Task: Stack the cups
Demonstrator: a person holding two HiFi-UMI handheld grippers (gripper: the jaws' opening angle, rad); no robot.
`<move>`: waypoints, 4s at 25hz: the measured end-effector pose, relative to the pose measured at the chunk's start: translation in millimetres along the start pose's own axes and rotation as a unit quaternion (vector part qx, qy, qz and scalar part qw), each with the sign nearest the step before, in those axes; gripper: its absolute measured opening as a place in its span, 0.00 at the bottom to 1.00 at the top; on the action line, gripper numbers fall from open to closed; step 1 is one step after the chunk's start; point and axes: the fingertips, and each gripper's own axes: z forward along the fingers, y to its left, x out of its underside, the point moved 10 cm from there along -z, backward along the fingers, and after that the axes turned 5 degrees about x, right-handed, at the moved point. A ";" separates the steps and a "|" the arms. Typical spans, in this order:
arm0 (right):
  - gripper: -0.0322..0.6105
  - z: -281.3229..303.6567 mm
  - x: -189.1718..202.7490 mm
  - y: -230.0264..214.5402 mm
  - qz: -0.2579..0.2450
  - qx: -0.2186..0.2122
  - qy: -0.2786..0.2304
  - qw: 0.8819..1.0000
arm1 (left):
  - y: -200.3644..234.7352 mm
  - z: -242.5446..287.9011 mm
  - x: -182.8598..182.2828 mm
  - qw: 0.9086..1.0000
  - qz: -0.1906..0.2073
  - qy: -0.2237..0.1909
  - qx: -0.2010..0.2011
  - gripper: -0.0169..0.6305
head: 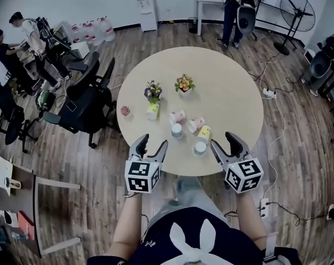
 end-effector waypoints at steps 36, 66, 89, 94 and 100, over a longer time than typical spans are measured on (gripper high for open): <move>0.42 232.5 14.4 -77.3 -0.006 -0.122 0.110 0.986 | 175.8 228.2 11.7 0.972 -0.070 0.222 0.017 0.47; 0.46 367.7 110.7 -70.6 -0.050 -0.294 0.359 0.884 | 223.7 291.5 91.9 0.919 -0.118 0.375 0.024 0.48; 0.12 362.4 96.0 -51.0 -0.133 -0.299 0.371 0.869 | 205.7 256.1 92.0 0.953 -0.171 0.251 -0.009 0.48; 0.11 351.3 81.6 -50.3 -0.179 -0.263 0.353 0.880 | 198.4 248.4 93.1 0.958 -0.176 0.224 -0.017 0.48; 0.11 332.1 65.6 -45.5 -0.249 -0.223 0.336 0.880 | 185.4 237.5 98.6 0.971 -0.170 0.169 -0.025 0.48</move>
